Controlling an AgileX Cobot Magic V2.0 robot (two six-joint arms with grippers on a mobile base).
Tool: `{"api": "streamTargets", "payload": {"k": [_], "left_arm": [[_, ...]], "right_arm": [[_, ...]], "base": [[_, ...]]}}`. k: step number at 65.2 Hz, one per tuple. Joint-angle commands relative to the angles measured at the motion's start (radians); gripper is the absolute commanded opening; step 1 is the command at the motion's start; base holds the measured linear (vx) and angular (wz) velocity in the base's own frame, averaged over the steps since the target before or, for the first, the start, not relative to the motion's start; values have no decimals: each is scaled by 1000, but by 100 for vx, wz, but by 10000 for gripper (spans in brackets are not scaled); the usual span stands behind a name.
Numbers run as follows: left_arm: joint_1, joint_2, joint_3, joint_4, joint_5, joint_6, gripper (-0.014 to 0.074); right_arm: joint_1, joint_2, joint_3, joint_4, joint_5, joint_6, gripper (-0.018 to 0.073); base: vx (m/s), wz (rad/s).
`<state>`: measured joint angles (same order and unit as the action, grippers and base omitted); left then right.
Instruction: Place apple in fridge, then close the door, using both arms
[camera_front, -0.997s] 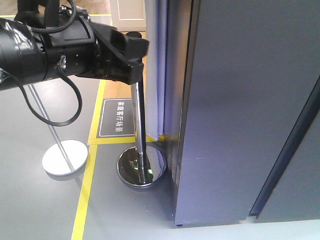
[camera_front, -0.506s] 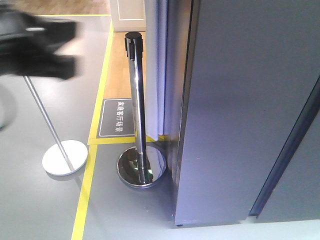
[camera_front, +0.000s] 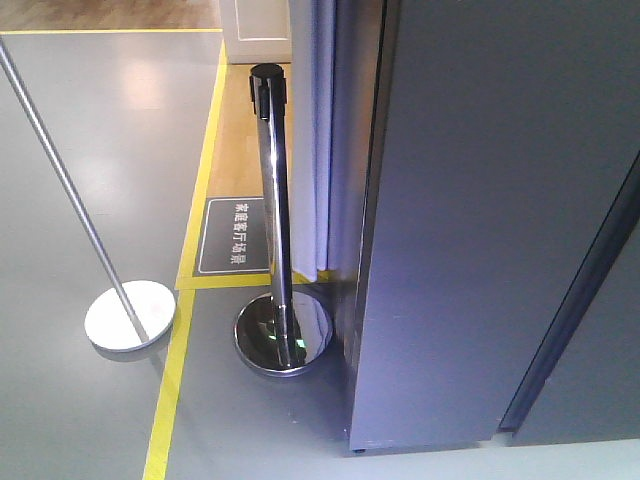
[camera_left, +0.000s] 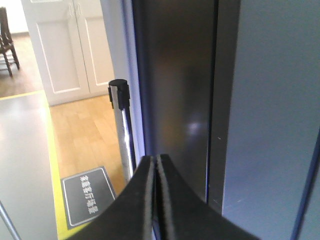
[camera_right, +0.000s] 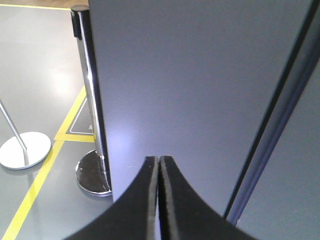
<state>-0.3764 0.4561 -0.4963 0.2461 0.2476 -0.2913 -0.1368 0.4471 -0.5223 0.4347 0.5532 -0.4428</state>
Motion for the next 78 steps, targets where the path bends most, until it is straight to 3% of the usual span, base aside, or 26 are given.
{"api": "streamTargets", "payload": {"k": [1,14,22,39,61,78], "left_arm": [[8,-67,19,8,-74,-11,-7],[14,-146,92,5,2,-11,-7],[14,-146,94,-2,84,-11,-7],[14,-146,94,-2,150,-11,-6],[14,-146,96,-1,151,-11,-6],[29,-191,194,0,125,-3,-6]], "right_arm": [[28,-13,2,1,-108,-5,-8],[148,-63,15,-111,-118,-12,-8],[190,-64,15,-114,-105,-12,-8],[190,-64,15,-82,-34,-8,-8],[190,-64,15,-82,-33,-8,-8],[190,-64,15,-82,-34,-8,-8]], "base": [[0,0],[0,0],[0,0],[0,0],[0,0],[0,0]]}}
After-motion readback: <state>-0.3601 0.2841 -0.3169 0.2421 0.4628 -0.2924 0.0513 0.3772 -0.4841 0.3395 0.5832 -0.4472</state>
